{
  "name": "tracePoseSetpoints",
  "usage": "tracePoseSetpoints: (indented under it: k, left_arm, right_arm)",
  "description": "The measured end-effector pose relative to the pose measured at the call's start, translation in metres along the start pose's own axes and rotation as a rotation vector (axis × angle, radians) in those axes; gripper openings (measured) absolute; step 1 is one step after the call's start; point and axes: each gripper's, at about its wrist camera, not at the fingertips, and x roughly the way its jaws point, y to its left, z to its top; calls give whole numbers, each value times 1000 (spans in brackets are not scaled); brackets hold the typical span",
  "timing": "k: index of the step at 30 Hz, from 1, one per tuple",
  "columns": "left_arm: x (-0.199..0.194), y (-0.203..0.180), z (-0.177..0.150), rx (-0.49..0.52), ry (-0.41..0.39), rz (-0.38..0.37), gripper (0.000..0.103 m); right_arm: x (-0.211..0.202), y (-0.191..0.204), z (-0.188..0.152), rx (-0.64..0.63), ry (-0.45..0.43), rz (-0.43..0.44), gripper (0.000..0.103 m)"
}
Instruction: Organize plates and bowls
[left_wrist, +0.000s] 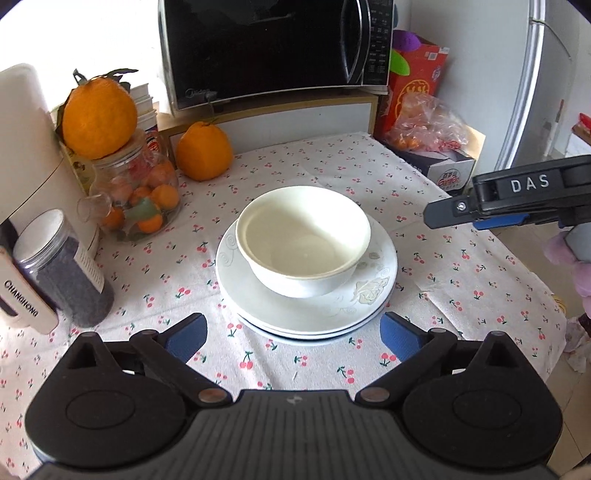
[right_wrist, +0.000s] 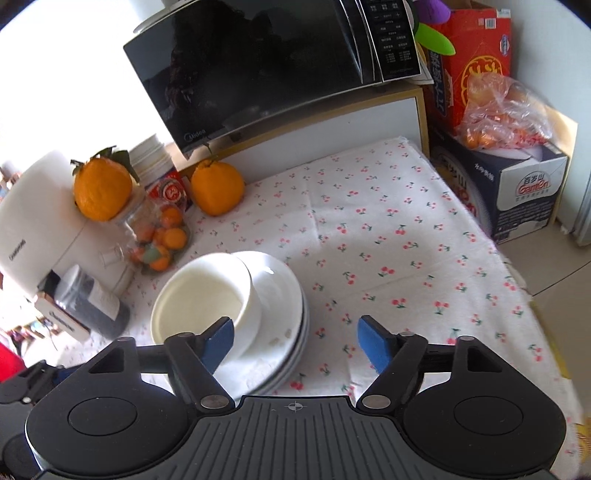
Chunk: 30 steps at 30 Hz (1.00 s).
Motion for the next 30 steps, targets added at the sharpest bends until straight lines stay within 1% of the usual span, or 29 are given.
tracePoseSetpoints:
  k: [6, 9, 11, 13, 19, 24, 30]
  left_arm:
    - [-14, -9, -10, -90, 52, 109, 103]
    - [-21, -12, -15, -150, 62, 130, 103]
    - [-24, -14, -18, -182, 67, 136, 103]
    - [-27, -15, -19, -201, 71, 161, 103]
    - [-31, -17, -23, -242, 90, 214, 103]
    - [-27, -19, -25, -254, 114, 226, 103]
    - [-29, -17, -24, -267, 98, 258, 103]
  right_arm:
    - [-19, 7, -21, -72, 47, -98, 79]
    - [-29, 10, -32, -92, 45, -121, 86]
    - [-35, 12, -39, -109, 38, -130, 87]
    - [-39, 14, -43, -115, 36, -141, 87]
    - [-46, 20, -50, -117, 24, -161, 90]
    - [-41, 21, -51, -117, 43, -180, 91]
    - [-38, 22, -51, -119, 55, -188, 91]
